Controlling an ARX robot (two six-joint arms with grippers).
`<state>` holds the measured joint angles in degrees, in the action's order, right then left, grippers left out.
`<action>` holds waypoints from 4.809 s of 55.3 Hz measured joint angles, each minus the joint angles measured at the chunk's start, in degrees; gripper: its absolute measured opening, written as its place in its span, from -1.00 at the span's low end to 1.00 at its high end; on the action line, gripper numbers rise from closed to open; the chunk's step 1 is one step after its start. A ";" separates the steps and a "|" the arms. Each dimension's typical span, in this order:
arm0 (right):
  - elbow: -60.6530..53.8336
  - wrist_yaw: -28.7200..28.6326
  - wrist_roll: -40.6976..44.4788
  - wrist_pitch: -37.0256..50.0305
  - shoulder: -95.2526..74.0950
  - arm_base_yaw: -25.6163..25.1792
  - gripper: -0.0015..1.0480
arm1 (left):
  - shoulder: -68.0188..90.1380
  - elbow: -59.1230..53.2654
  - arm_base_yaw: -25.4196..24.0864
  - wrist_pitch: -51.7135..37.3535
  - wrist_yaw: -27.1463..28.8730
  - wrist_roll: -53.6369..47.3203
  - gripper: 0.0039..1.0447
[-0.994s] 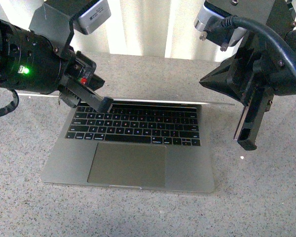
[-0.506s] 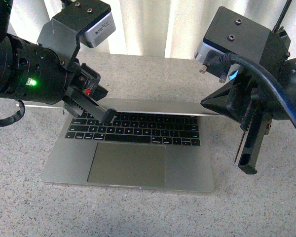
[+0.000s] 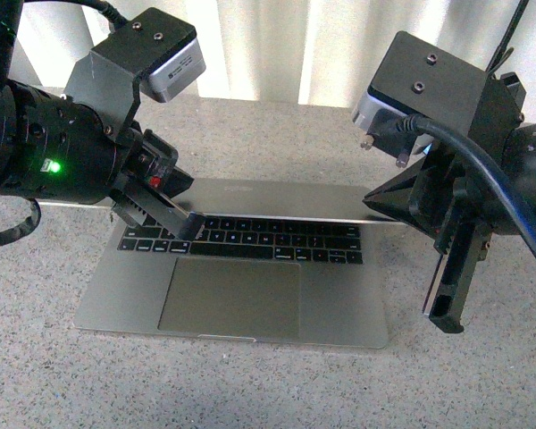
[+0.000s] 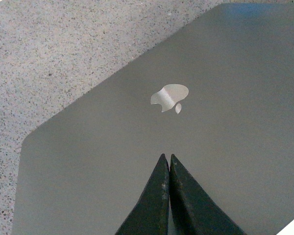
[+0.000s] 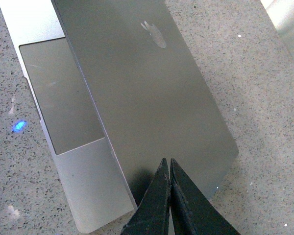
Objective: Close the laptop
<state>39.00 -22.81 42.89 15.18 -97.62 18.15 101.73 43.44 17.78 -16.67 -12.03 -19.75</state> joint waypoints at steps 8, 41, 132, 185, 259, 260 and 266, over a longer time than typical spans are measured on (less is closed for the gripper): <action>-0.85 0.07 -0.59 0.55 0.00 0.20 -0.98 | 0.00 -0.59 0.22 -0.44 -0.17 0.13 -0.94; -2.97 0.42 -1.18 2.16 -0.11 1.29 -0.98 | 0.74 -2.16 0.76 -2.21 -0.61 0.85 -0.94; -6.21 0.17 -2.69 7.61 -8.07 1.51 -0.98 | 8.96 -4.66 0.59 -10.03 -3.52 5.22 -0.94; -6.01 0.48 -3.10 9.33 -11.65 2.38 -0.98 | 12.90 -5.60 -0.13 -13.73 -4.96 7.48 -0.94; -5.09 1.77 -3.45 11.87 -18.69 4.11 -0.98 | 19.76 -6.21 -3.91 -21.84 -7.69 10.34 -0.94; -5.09 1.77 -3.45 11.96 -18.80 4.11 -0.98 | 19.96 -6.34 -3.89 -22.40 -7.72 10.64 -0.94; -5.09 1.88 -3.19 12.66 -19.78 3.93 -0.98 | 21.38 -7.02 -3.85 -24.98 -7.72 12.22 -0.94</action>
<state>33.91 -20.93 39.70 27.83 -117.40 22.09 123.11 36.42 13.93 -41.65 -19.75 -7.53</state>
